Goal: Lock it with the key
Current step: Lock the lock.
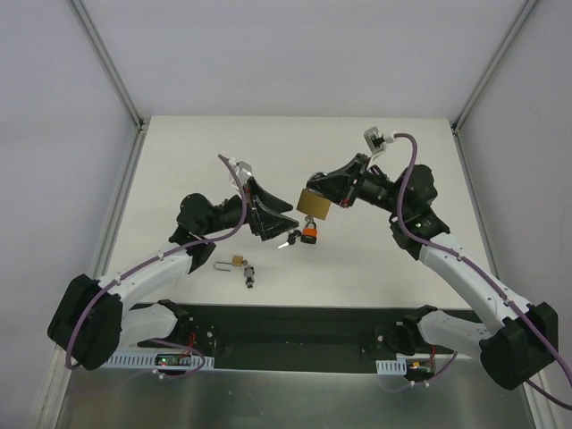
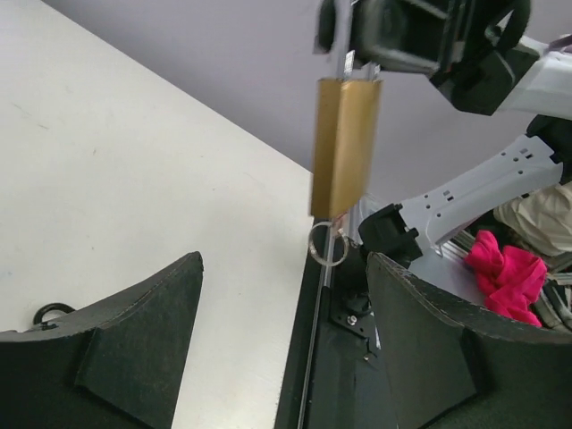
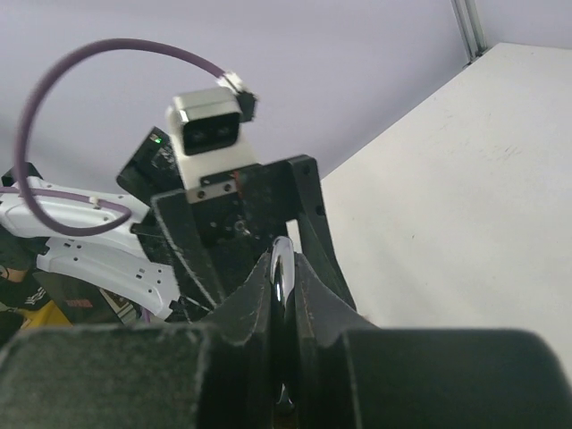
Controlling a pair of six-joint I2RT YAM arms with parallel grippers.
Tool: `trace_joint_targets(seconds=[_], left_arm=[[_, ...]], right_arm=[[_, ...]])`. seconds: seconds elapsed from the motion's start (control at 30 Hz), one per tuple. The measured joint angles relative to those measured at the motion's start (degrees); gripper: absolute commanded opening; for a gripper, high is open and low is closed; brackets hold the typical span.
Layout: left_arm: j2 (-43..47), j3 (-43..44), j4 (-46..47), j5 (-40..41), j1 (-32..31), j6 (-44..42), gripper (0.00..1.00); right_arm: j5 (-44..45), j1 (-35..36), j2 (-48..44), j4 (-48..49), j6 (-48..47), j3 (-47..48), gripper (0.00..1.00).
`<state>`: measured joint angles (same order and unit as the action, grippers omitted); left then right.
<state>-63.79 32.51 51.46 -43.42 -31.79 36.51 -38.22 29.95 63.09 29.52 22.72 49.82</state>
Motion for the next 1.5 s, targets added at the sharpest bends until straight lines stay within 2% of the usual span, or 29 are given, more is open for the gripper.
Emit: trace_joint_targets(seconds=[0.23,0.47,0.6,0.63,0.7,0.83,0.97,1.5], left_arm=[[-8.63,-0.42,10.75,-1.44,-3.43,6.34,0.70],[-10.05,1.99,15.17,-1.97,-6.12,7.34,0.64],[-10.60,2.10,16.55,-2.16,-6.49,7.85,0.52],[-11.06,2.27,16.92,-2.38,-6.54,8.00,0.46],[-12.20,2.75,17.44,-2.62,-6.78,8.52,0.40],[-14.97,3.58,19.15,-2.84,-6.88,10.03,0.14],[-16.59,3.87,20.06,-4.02,-6.91,11.34,0.00],[-16.63,3.69,21.18,-4.11,-7.21,12.74,0.00]], right_arm=[[0.48,-0.20,-1.05,-0.22,0.00,-0.24,0.01],[0.61,-0.37,-1.07,-0.37,0.00,-1.01,0.01],[0.74,-0.42,-1.11,-0.35,0.00,-1.01,0.01],[0.85,-0.46,-1.11,-0.35,0.00,-1.01,0.01],[1.01,-0.48,-1.16,-0.35,-0.02,-1.01,0.01],[1.14,-0.52,-1.44,-0.31,0.20,-1.14,0.01],[0.74,-0.63,-1.95,-0.24,0.44,-1.66,0.01],[0.90,-1.27,-2.49,0.33,0.42,-1.73,0.01]])
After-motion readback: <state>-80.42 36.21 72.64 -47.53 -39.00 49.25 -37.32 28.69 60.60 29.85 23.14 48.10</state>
